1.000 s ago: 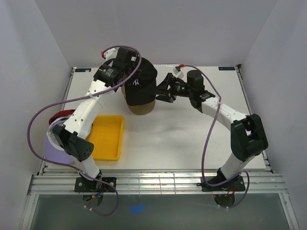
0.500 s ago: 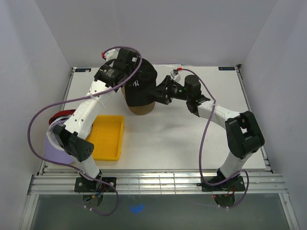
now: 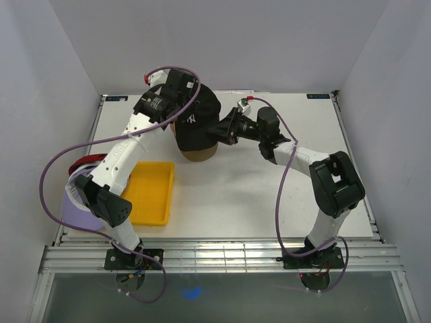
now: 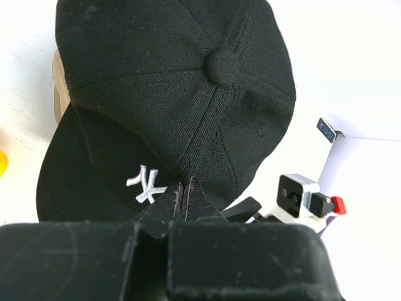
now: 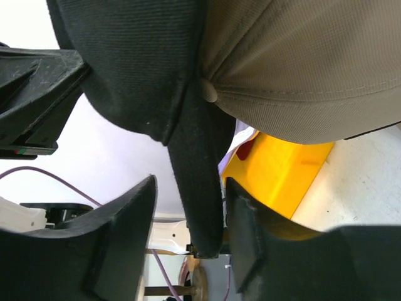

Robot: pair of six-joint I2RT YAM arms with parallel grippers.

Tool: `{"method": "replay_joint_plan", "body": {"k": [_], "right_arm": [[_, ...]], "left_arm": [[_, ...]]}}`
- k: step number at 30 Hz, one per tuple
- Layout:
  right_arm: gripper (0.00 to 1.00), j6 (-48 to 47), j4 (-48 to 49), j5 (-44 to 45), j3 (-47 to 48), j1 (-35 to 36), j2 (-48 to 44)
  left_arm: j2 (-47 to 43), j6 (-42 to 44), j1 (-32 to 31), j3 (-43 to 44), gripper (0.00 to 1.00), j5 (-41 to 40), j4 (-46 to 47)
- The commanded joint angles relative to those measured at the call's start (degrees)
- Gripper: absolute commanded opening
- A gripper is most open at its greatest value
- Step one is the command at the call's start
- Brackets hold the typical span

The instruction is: Stack the hats

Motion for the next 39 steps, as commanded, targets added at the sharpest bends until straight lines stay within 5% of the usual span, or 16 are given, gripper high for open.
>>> {"method": "replay_joint_plan", "body": {"k": [1,16,28,39], "right_arm": [[0.51,2.08,5.09,-1.25,0.90,0.38,1.25],[0.22,11.65,14.92,-6.79,0.90,-1.55,4.85],[0.20,27.74,35.14,-10.31,-2.27,-3.83,10.56],[0.22,27.49,34.54,-12.32,-4.47,-5.94,12.50]], "left_arm": [[-1.58,-2.66,-0.47,0.24,0.00,-2.21,0.43],[-1.49,1.03,-0.47,0.41,0.00,-2.21,-0.19],[0.88,6.04,-0.38,2.70,0.00,-0.01,-0.45],[1.58,8.68,-0.47,2.43,0.00,0.78,-0.45]]}}
